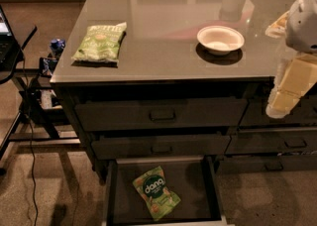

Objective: Pick green rice chip bag from bottom drawer and place on counter

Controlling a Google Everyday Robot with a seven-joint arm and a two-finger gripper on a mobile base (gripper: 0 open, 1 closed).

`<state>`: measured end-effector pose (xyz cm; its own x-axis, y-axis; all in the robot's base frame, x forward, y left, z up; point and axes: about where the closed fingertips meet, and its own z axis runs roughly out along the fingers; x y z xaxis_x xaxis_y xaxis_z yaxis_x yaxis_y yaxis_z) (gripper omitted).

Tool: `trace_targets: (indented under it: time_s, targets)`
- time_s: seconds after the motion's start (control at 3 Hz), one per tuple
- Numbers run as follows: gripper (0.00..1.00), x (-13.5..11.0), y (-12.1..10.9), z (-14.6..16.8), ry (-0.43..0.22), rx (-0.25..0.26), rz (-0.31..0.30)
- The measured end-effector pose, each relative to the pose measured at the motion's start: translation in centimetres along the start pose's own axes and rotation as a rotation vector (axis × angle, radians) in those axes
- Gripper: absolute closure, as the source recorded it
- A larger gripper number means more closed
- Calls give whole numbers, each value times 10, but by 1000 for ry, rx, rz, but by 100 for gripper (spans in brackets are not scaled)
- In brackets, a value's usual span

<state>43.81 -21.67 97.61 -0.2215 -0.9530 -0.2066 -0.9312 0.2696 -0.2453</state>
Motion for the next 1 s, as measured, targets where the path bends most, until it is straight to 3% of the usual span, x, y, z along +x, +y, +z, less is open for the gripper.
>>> trace_targets:
  time_s: [0.33, 1.0]
  targets:
    - [0, 0, 1, 3, -3, 6, 3]
    - [0, 1, 14, 72, 24, 7, 75]
